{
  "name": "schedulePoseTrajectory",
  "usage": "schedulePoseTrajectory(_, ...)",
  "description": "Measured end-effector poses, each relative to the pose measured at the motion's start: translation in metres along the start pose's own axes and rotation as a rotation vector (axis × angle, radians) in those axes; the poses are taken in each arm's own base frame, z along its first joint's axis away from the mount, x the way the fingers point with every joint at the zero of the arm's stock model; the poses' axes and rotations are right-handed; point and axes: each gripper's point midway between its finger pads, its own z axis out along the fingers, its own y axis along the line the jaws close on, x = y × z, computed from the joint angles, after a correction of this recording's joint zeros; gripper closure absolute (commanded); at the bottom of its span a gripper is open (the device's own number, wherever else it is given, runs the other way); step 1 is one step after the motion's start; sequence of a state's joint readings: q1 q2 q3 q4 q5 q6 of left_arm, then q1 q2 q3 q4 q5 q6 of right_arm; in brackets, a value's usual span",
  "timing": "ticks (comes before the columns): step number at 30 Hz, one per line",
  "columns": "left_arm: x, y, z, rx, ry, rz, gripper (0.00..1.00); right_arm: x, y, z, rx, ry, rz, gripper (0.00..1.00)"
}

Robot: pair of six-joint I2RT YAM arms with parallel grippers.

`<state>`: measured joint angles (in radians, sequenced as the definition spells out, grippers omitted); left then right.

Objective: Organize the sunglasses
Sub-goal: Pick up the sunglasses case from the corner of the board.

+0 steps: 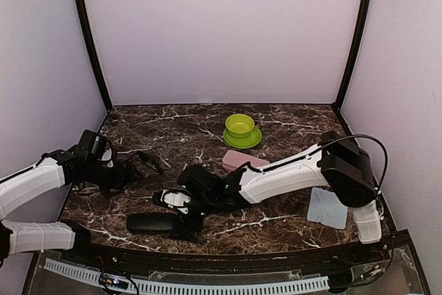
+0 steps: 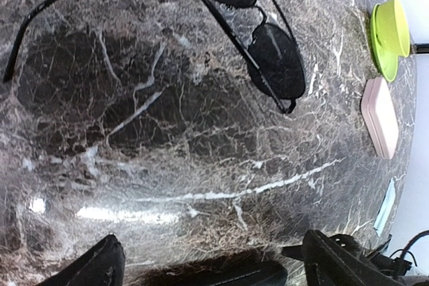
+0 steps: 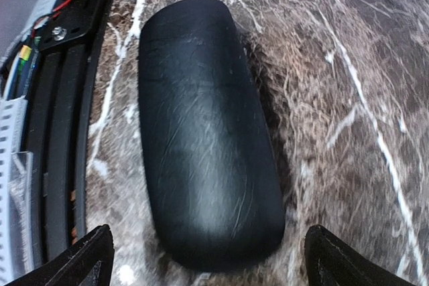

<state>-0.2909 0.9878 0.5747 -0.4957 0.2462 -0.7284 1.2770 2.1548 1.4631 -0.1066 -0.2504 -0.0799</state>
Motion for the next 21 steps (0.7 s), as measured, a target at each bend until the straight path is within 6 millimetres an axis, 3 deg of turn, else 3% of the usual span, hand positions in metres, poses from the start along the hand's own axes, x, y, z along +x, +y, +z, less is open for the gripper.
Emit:
schedulePoseTrajectory(4,-0.006,-0.002,-0.001,0.027,-0.004,0.002,0.05,-0.001,-0.005,0.018,0.020,0.037,-0.059,0.13)
schedulePoseTrajectory(6,-0.008,-0.005,0.000,0.041,0.002,0.009,0.05,-0.001,-0.008,0.026,0.029,0.056,-0.080,0.24)
schedulePoseTrajectory(12,-0.009,-0.009,0.003,0.058,0.012,0.049,0.05,0.000,-0.007,0.029,0.042,0.076,-0.135,0.51)
schedulePoseTrajectory(16,-0.017,-0.017,0.002,0.070,0.007,0.090,0.08,0.007,-0.007,0.023,0.053,0.080,-0.150,0.60)
schedulePoseTrajectory(21,-0.020,-0.032,0.005,0.110,0.003,0.175,0.08,0.027,-0.007,-0.010,0.059,0.119,-0.136,0.66)
